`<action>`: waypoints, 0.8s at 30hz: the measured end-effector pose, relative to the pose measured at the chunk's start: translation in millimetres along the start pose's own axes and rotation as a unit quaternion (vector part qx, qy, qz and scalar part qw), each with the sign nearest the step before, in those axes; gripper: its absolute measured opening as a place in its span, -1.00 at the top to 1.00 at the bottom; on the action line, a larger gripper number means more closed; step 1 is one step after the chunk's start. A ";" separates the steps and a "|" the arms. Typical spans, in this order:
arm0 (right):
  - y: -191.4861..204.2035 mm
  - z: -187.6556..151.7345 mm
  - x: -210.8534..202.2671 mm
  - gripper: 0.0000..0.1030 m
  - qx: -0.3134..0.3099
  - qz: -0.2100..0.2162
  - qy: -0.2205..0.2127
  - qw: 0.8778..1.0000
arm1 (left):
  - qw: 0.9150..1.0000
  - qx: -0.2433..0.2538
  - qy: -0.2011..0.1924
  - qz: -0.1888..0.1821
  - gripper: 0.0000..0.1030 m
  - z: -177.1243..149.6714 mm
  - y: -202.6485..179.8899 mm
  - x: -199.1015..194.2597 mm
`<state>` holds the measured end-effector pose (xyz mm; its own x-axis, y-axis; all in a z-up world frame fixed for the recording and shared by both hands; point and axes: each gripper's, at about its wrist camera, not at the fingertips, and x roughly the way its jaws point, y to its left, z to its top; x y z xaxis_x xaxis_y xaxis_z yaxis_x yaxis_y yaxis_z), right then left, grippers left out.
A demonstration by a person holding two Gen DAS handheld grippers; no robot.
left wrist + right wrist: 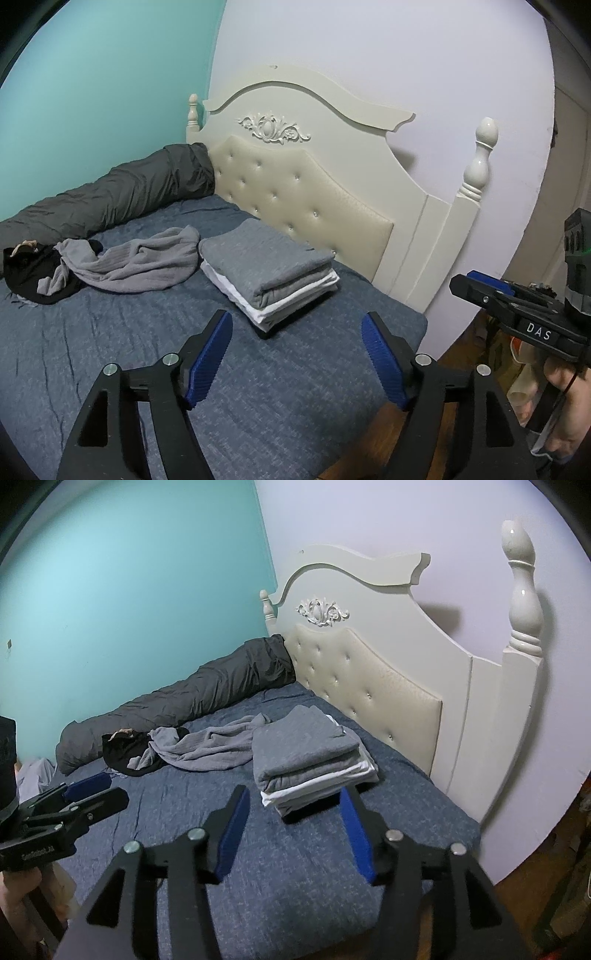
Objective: Fold clothes
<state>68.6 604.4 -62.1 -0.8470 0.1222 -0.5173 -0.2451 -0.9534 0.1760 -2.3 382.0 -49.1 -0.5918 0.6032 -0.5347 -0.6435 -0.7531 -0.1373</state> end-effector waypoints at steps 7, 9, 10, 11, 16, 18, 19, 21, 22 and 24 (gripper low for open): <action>11.5 -15.4 -17.2 -0.20 0.001 -0.011 0.001 1.000 | 1.000 0.000 -0.003 -0.006 -0.62 -11.0 -1.3 -16.1; 13.7 -19.7 -22.0 -0.24 0.003 -0.017 -0.002 1.000 | 1.000 0.002 -0.005 -0.005 -0.67 -14.5 -2.8 -20.4; 14.5 -21.6 -24.1 -0.30 0.003 -0.020 -0.003 1.000 | 1.000 0.002 -0.005 -0.006 -0.70 -16.0 -3.5 -22.4; 15.4 -23.6 -26.2 -0.32 0.003 -0.022 -0.004 1.000 | 1.000 0.003 -0.005 -0.008 -0.72 -17.5 -4.4 -24.2; 20.1 -34.6 -37.0 -0.49 0.004 -0.035 -0.012 0.999 | 1.000 0.008 -0.011 -0.005 -0.89 -24.7 -7.9 -33.8; 22.9 -37.6 -40.6 -0.57 0.004 -0.038 -0.014 0.999 | 1.000 0.008 -0.012 -0.003 -0.93 -27.7 -8.1 -37.4; 24.2 -39.1 -42.3 -0.62 0.003 -0.040 -0.016 0.999 | 1.000 0.008 -0.013 -0.002 -0.95 -29.1 -7.9 -39.0; 26.9 -41.9 -45.0 -0.66 0.001 -0.043 -0.018 0.999 | 1.000 0.009 -0.014 0.001 -0.96 -32.2 -7.5 -42.6; 28.3 -43.4 -46.5 -0.67 0.001 -0.044 -0.019 0.999 | 1.000 0.008 -0.015 0.003 -0.97 -33.4 -6.8 -44.5; 30.9 -46.3 -49.9 -0.74 -0.005 -0.040 -0.018 0.999 | 1.000 0.002 -0.017 0.004 -0.99 -35.4 -4.5 -48.2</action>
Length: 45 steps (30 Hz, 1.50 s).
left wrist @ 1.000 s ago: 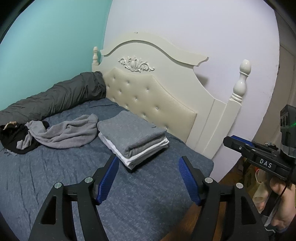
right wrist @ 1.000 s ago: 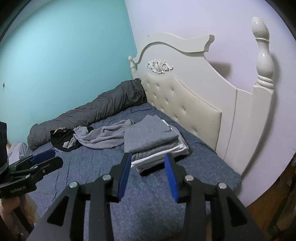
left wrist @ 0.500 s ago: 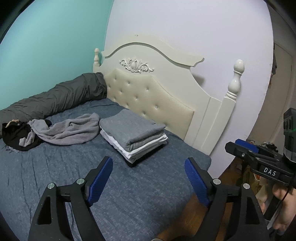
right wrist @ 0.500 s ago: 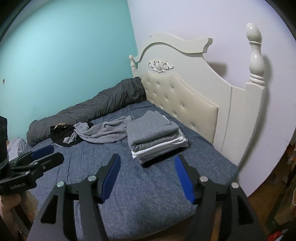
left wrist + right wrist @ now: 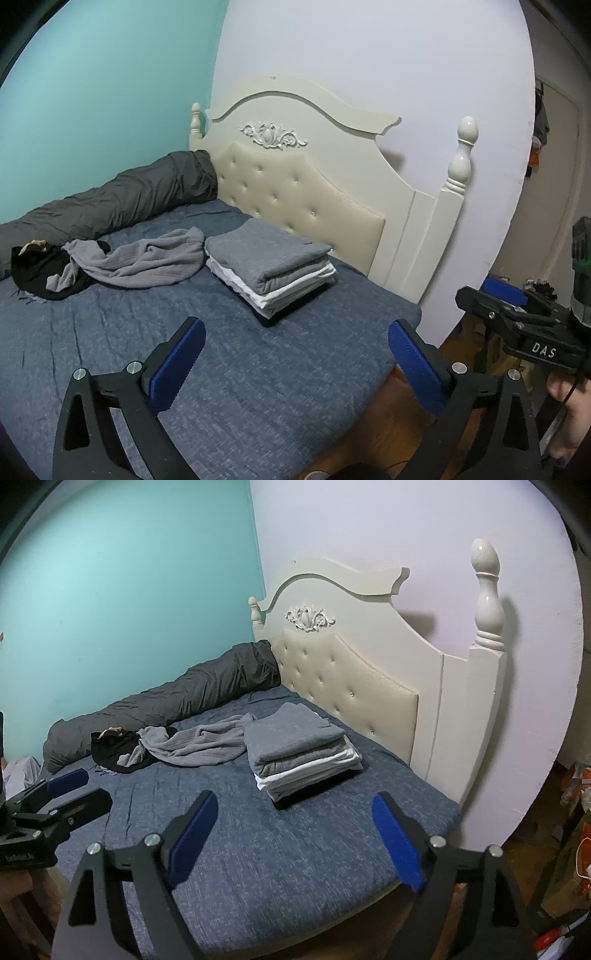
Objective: Fold clothes
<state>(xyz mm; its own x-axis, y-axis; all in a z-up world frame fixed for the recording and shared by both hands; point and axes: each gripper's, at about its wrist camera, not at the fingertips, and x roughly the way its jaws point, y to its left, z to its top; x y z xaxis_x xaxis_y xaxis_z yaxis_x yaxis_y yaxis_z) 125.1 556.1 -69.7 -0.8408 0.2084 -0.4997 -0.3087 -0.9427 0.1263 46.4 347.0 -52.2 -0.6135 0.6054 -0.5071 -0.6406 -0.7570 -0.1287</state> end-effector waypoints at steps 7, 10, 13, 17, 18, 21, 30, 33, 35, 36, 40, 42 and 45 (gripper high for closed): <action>6.5 -7.4 -11.5 -0.90 0.000 -0.004 -0.005 1.000 | 1.000 -0.009 -0.003 0.004 -0.99 -6.5 5.7 -12.5; 9.0 -11.1 -16.8 -0.91 -0.001 -0.011 -0.009 1.000 | 1.000 -0.014 -0.002 0.003 -0.99 -9.5 8.2 -17.3; 11.4 -14.6 -21.1 -0.92 -0.001 -0.012 -0.011 1.000 | 1.000 -0.017 -0.003 0.007 -0.99 -11.8 9.8 -21.7; 14.2 -17.8 -26.0 -0.93 -0.002 -0.009 -0.012 1.000 | 1.000 -0.020 -0.004 0.008 -0.99 -14.2 10.3 -25.4; 15.0 -18.6 -27.2 -0.93 -0.003 -0.009 -0.013 1.000 | 1.000 -0.019 -0.004 0.010 -0.99 -14.9 9.8 -25.9; 17.7 -21.4 -30.8 -0.93 -0.008 -0.012 -0.015 1.000 | 1.000 -0.018 -0.004 0.009 -0.99 -17.8 8.2 -27.5; 16.4 -33.2 -37.0 -0.93 0.008 -0.008 -0.017 1.000 | 1.000 -0.012 -0.008 0.011 -0.99 -29.0 5.8 -32.6; 17.0 -36.1 -38.0 -0.93 0.006 -0.009 -0.019 1.000 | 1.000 -0.009 -0.011 0.014 -0.99 -31.6 5.2 -33.9; 17.8 -37.8 -37.3 -0.93 0.005 -0.010 -0.018 1.000 | 1.000 -0.008 -0.011 0.018 -0.99 -33.6 5.1 -33.5; 18.0 -38.7 -37.2 -0.93 0.006 -0.011 -0.017 1.000 | 1.000 -0.008 -0.011 0.020 -0.99 -34.6 5.4 -33.0; 19.0 -41.8 -37.9 -0.94 0.006 -0.014 -0.020 1.000 | 1.000 -0.011 -0.008 0.017 -0.99 -39.9 7.1 -32.1; 19.3 -43.4 -38.1 -0.94 0.006 -0.015 -0.020 1.000 | 1.000 -0.012 -0.007 0.020 -0.99 -42.7 7.3 -31.8; 20.3 -46.5 -37.7 -0.94 0.004 -0.015 -0.017 1.000 | 0.999 -0.014 -0.007 0.028 -0.99 -44.5 9.5 -32.8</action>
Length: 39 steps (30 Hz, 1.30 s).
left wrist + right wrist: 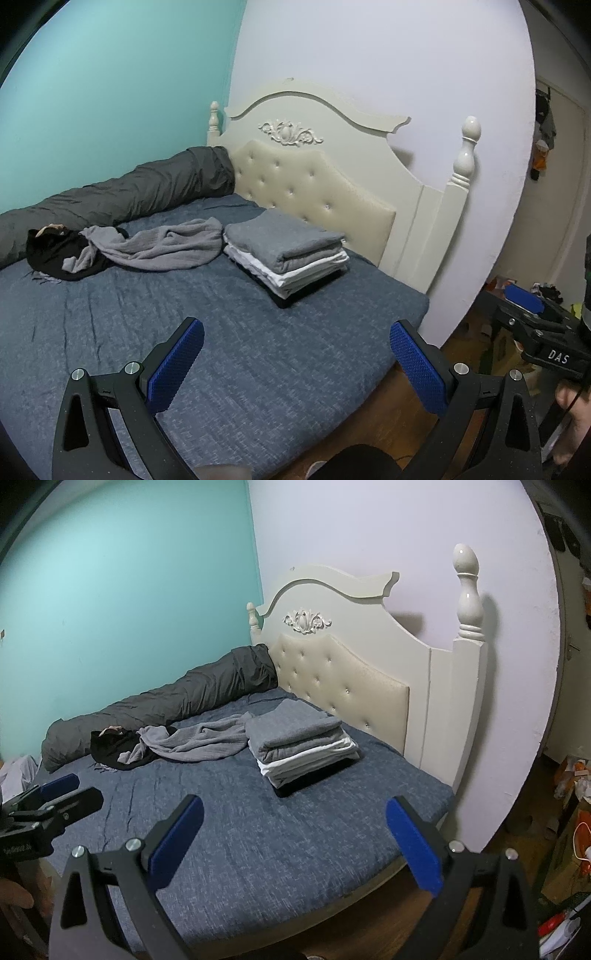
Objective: Fold clothes
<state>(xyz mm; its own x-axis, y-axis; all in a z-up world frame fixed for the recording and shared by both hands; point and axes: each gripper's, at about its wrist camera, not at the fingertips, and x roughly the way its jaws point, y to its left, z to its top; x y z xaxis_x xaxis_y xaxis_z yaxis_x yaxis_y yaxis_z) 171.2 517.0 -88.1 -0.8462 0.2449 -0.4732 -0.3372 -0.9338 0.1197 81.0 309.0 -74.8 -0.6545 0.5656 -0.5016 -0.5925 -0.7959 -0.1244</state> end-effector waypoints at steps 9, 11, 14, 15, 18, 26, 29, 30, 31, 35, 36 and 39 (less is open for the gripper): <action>-2.6 -3.1 -0.2 -0.94 0.002 -0.003 0.000 1.000 | 1.000 -0.005 0.001 -0.002 -0.99 -2.5 4.6 -1.2; -1.7 -3.4 -1.2 -0.94 0.001 -0.004 -0.002 1.000 | 1.000 -0.004 0.003 -0.004 -0.99 -3.2 4.9 -0.6; -0.2 -3.5 -1.1 -0.94 -0.003 -0.005 -0.003 1.000 | 1.000 -0.002 0.002 -0.004 -0.99 -3.8 3.5 -0.9; 0.8 -3.9 -1.6 -0.94 -0.003 -0.005 -0.003 1.000 | 1.000 -0.001 0.002 -0.004 -0.99 -4.0 2.9 -1.1; 1.1 -4.5 -1.9 -0.94 -0.003 -0.004 -0.003 1.000 | 1.000 0.000 0.002 -0.005 -0.99 -4.6 0.7 -1.7; 4.2 -4.8 -2.9 -0.94 -0.008 -0.004 -0.005 1.000 | 1.000 -0.001 0.002 -0.002 -0.99 -5.6 -0.7 -2.7; 5.9 -5.5 -3.0 -0.94 -0.008 -0.003 -0.005 1.000 | 1.000 -0.003 0.003 -0.004 -0.99 -5.2 -0.4 -2.8; 6.6 -5.7 -2.8 -0.94 -0.008 -0.002 -0.004 1.000 | 1.000 -0.004 0.004 -0.004 -0.99 -5.1 -0.2 -2.8; 7.0 -5.9 -2.4 -0.94 -0.008 -0.001 -0.004 1.000 | 1.000 -0.004 0.004 -0.005 -0.99 -5.1 -0.2 -2.9; 8.7 -6.5 -2.5 -0.94 -0.009 -0.001 -0.003 1.000 | 1.000 -0.005 0.005 -0.005 -0.99 -5.9 -0.5 -2.4; 8.3 -6.2 -2.5 -0.94 -0.008 -0.001 -0.003 1.000 | 1.000 -0.005 0.005 -0.006 -0.99 -5.9 -0.3 -2.3; 7.6 -5.7 -2.3 -0.94 -0.007 -0.001 -0.003 1.000 | 1.000 -0.006 0.004 -0.004 -0.99 -6.3 -0.9 -1.6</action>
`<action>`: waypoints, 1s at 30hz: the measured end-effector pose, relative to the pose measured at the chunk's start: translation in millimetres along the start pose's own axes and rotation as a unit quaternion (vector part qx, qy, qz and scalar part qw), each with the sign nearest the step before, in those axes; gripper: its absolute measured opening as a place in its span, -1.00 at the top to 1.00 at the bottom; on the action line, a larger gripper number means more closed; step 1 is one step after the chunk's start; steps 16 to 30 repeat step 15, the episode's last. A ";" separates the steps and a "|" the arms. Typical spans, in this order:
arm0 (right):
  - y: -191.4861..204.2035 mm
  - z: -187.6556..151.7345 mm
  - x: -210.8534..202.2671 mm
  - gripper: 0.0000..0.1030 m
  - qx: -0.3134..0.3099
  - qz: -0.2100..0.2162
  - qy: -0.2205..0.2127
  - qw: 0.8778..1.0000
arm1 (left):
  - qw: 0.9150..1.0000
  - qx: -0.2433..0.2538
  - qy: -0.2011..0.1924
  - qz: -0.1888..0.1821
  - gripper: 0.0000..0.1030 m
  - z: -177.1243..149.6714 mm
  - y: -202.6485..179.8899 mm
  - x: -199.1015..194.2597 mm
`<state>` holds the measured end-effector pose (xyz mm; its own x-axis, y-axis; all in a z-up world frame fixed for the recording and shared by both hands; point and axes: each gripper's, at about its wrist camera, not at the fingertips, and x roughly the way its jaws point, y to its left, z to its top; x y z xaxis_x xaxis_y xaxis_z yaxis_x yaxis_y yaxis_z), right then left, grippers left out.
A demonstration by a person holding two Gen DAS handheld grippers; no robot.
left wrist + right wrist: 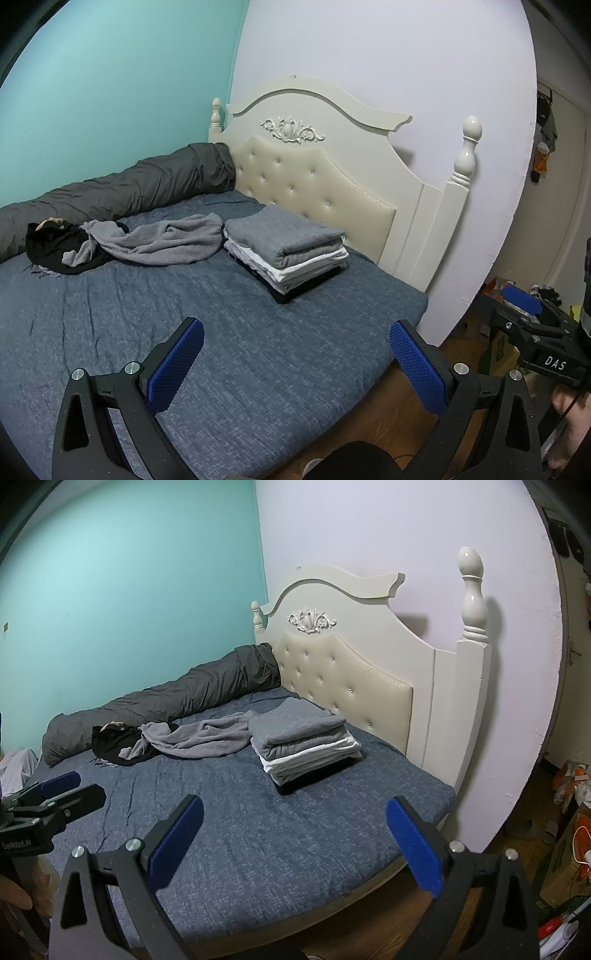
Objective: Fold clothes
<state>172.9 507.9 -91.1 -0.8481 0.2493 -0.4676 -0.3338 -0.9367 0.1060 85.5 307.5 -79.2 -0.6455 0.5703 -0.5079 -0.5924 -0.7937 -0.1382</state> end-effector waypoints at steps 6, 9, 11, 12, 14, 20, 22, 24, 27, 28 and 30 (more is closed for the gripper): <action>0.8 -1.0 0.5 -0.94 0.001 0.000 0.002 1.000 | 1.000 0.001 -0.001 -0.002 -0.99 -0.2 -1.0 0.4; 1.1 -1.8 1.0 -0.94 0.002 0.000 0.003 1.000 | 1.000 0.001 -0.002 -0.002 -0.99 -0.4 -1.3 0.6; 0.7 -2.5 1.5 -0.94 0.003 0.000 0.005 1.000 | 1.000 0.001 -0.002 -0.003 -0.99 -0.6 -1.6 0.8; 0.5 -2.6 1.7 -0.94 0.003 0.000 0.005 1.000 | 1.000 0.001 -0.003 -0.003 -0.99 -0.7 -1.7 0.8; 0.1 -2.7 2.2 -0.94 0.003 0.000 0.006 1.000 | 1.000 -0.001 -0.002 -0.004 -0.99 -0.8 -1.0 1.2; 0.1 -2.3 2.4 -0.94 0.003 0.000 0.006 1.000 | 1.000 -0.001 -0.002 -0.003 -0.99 -0.7 -1.1 1.5; 0.1 -2.3 2.4 -0.94 0.003 0.000 0.006 1.000 | 1.000 -0.001 -0.002 -0.003 -0.99 -0.7 -1.1 1.5; 0.1 -2.3 2.4 -0.94 0.003 0.000 0.006 1.000 | 1.000 -0.001 -0.002 -0.003 -0.99 -0.7 -1.1 1.5; 0.1 -2.3 2.4 -0.94 0.003 0.000 0.006 1.000 | 1.000 -0.001 -0.002 -0.003 -0.99 -0.7 -1.1 1.5; 0.1 -2.3 2.4 -0.94 0.003 0.000 0.006 1.000 | 1.000 -0.001 -0.002 -0.003 -0.99 -0.7 -1.1 1.5; 0.1 -2.3 2.4 -0.94 0.003 0.000 0.006 1.000 | 1.000 -0.001 -0.002 -0.003 -0.99 -0.7 -1.1 1.5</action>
